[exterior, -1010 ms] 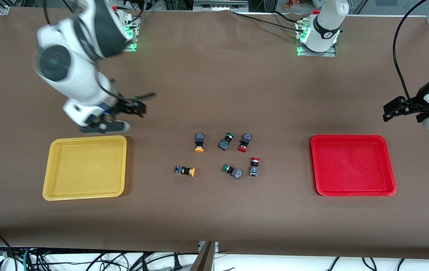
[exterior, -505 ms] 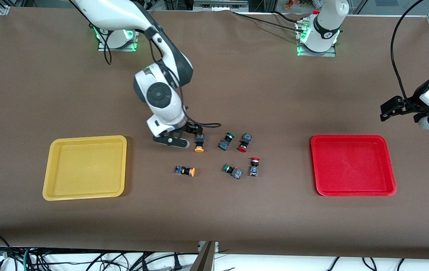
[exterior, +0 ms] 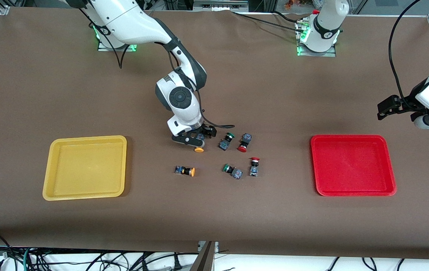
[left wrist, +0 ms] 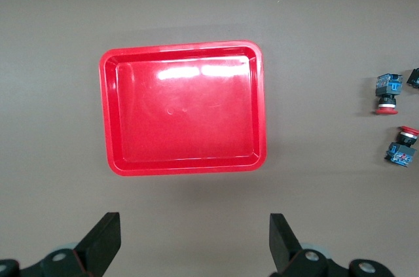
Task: Place red and yellow buttons in trays
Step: 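Lower the right gripper and grasp the yellow-capped button, then carry the yellow button to the yellow tray and release it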
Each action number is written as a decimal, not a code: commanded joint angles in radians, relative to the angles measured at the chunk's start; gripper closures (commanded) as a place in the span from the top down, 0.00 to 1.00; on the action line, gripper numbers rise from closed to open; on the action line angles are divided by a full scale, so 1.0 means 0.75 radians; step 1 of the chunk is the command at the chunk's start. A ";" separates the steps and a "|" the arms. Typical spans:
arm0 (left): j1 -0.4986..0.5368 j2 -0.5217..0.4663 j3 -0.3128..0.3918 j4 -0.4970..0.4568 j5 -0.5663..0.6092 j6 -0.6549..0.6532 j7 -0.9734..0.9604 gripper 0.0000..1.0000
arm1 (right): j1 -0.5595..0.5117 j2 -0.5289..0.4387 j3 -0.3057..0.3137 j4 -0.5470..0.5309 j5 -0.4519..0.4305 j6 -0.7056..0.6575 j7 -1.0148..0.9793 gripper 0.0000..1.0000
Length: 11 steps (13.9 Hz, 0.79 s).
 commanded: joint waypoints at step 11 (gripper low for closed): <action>-0.011 0.017 0.008 0.037 0.016 -0.046 0.004 1.00 | 0.003 -0.013 -0.023 0.053 -0.088 -0.089 -0.018 0.00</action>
